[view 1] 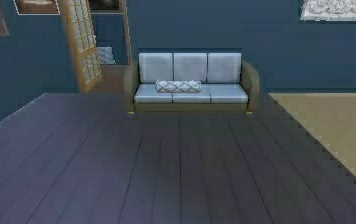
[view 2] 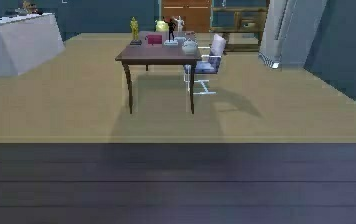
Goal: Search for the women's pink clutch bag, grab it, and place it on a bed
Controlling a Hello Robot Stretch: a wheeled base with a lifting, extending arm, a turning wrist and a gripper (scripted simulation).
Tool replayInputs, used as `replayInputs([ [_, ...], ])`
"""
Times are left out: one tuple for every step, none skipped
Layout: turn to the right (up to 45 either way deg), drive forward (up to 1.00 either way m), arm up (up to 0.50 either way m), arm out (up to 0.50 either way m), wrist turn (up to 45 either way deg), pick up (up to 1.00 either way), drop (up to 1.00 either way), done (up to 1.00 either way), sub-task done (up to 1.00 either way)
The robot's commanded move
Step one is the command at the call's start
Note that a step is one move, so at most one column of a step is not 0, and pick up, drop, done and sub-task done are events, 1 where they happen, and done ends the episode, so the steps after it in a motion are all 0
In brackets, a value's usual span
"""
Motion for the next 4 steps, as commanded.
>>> replayInputs([
  [45.0,0.00,0.00,0.00,0.0,0.00,0.00,0.00,0.00],
  [45.0,0.00,0.00,0.00,0.0,0.00,0.00,0.00,0.00],
  [0.0,1.00,0.00,0.00,0.0,0.00,0.00,0.00,0.00],
  [0.0,0.60,0.00,0.00,0.0,0.00,0.00,0.00,0.00],
])
